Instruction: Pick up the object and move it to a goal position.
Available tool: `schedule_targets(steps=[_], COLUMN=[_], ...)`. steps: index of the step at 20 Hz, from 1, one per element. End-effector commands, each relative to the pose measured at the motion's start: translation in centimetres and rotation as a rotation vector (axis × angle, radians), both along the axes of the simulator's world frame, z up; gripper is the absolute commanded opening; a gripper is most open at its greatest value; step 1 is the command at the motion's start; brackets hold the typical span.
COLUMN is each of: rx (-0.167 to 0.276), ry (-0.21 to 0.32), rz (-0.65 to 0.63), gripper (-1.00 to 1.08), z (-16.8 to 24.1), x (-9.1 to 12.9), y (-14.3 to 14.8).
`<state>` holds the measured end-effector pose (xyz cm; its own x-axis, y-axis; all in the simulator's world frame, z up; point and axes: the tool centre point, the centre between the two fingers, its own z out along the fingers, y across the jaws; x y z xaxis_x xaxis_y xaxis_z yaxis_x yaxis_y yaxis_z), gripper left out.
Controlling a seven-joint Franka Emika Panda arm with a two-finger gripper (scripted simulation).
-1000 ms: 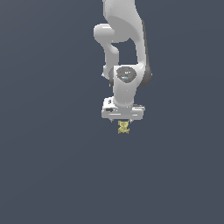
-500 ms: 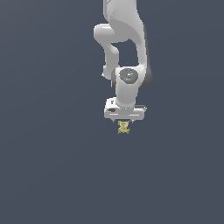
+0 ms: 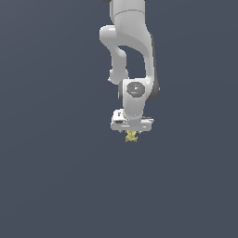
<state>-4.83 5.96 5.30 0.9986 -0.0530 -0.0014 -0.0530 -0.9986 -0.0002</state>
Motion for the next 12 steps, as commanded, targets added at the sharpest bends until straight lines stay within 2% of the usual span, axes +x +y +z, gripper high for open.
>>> schedule_targets(steps=[1, 5, 6, 12], rx=[0.0, 0.0, 0.0, 0.0], ry=[-0.001, -0.001, -0.001, -0.001], rz=[-0.001, -0.001, -0.001, -0.001], gripper=[1.0, 1.0, -1.0, -1.0], z=[-0.83, -1.26, -1.26, -1.26], x=[0.02, 0.08, 0.08, 0.08], y=[-0.01, 0.01, 0.01, 0.01])
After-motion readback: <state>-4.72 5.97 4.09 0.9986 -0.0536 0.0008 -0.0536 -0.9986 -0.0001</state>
